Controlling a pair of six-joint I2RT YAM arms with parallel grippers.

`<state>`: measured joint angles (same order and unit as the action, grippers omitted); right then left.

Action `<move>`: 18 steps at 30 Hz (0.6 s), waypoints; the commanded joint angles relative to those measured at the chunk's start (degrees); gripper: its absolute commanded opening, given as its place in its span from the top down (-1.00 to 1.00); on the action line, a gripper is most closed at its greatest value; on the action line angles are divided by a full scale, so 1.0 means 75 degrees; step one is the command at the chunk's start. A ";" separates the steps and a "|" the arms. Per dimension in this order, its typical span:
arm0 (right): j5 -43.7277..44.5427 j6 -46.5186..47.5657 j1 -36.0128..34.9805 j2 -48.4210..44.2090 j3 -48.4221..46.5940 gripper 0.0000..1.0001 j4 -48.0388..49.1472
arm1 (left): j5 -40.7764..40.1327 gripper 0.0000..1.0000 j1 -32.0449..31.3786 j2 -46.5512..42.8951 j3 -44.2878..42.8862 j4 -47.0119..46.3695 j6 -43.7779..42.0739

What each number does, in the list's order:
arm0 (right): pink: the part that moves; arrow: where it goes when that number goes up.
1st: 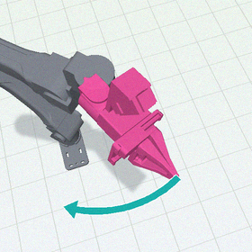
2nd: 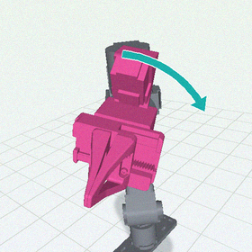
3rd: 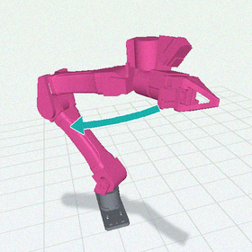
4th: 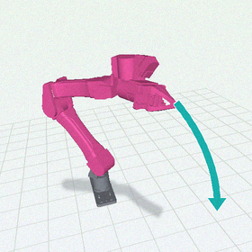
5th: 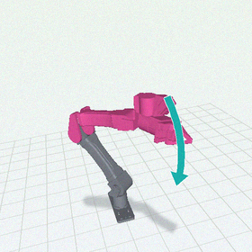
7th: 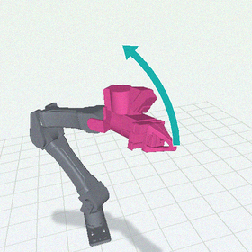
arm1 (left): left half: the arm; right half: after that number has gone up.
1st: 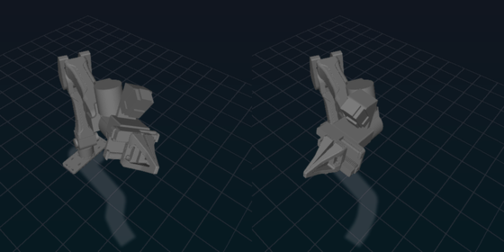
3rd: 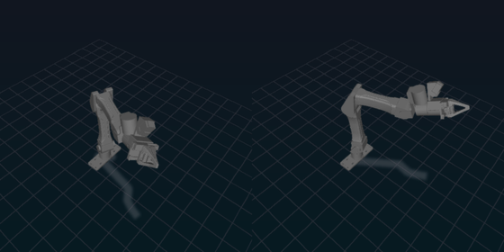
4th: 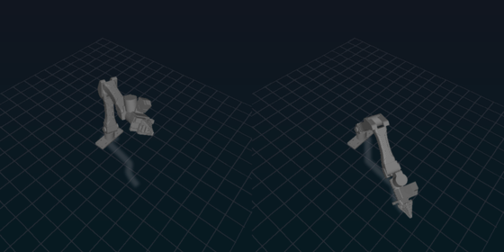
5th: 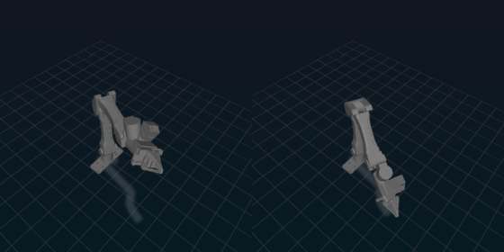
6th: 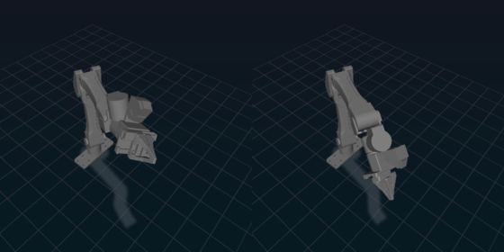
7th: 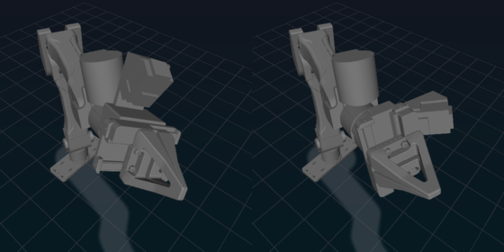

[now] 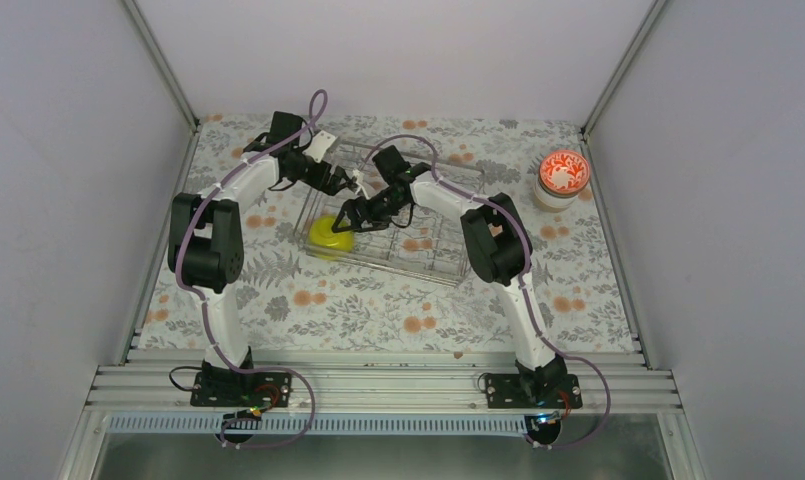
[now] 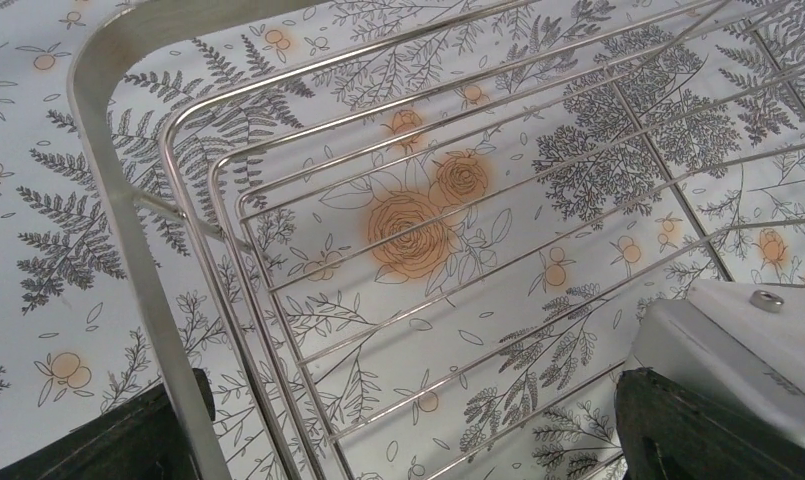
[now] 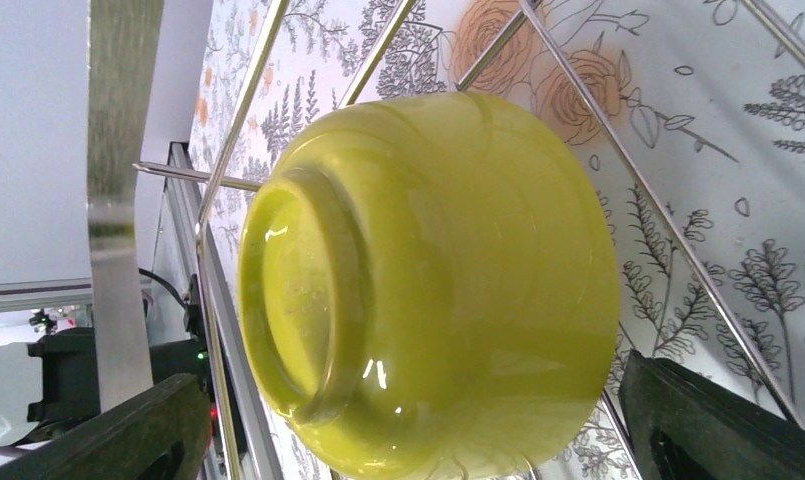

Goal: Unload the bowls from the dish rack

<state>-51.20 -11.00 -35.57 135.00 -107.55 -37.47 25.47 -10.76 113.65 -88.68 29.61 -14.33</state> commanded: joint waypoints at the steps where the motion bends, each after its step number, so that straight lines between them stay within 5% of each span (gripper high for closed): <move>1: -0.0879 0.0025 -0.0214 -0.0354 -0.0215 -1.00 0.0144 | 0.0374 -1.00 -0.0232 0.0071 0.0081 0.0061 -0.0047; 18: -0.1812 0.0187 -0.0262 -0.0415 -0.0274 -1.00 -0.0169 | 0.0103 -1.00 -0.0301 0.0433 -0.0064 -0.0010 -0.0001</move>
<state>-57.98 -11.00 -35.57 134.98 -107.55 -38.37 24.14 -11.49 114.67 -88.68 29.58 -14.33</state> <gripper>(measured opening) 0.998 0.998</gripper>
